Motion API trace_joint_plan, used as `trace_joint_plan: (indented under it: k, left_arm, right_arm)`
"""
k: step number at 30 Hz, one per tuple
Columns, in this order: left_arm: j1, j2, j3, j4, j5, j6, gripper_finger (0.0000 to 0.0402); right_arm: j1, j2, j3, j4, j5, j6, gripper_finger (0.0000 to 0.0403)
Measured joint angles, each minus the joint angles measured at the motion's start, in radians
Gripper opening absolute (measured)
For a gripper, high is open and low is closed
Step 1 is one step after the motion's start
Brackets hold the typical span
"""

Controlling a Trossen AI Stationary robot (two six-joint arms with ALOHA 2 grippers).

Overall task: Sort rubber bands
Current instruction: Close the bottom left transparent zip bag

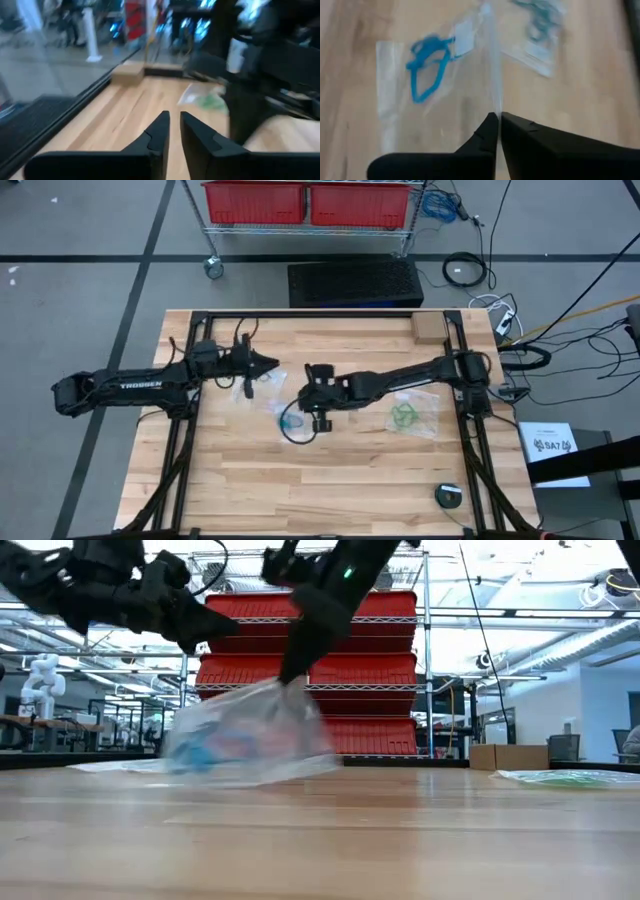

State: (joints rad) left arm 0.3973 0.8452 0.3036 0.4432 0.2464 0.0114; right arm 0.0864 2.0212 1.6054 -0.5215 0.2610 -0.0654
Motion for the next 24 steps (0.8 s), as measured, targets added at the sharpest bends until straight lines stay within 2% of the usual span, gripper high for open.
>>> trace_joint_plan:
  k: [5,12,15,24]
  left_arm:
    - [0.033,0.000,-0.114,0.252,0.125,-0.057,0.0024]
    - [0.036,0.000,-0.142,0.311,0.146,-0.118,0.0005]
    - [0.021,0.000,-0.142,0.315,0.146,-0.109,0.0022]
    - [-0.006,0.002,-0.142,0.344,0.171,-0.111,0.0125]
  right_arm:
    - [0.023,-0.117,0.000,-0.166,0.124,0.034,0.0000]
    - [0.057,-0.236,0.000,-0.240,0.268,0.050,0.0000]
    - [0.062,-0.268,0.000,-0.238,0.306,0.035,0.0000]
    - [0.062,-0.300,0.000,-0.232,0.373,-0.034,0.0000]
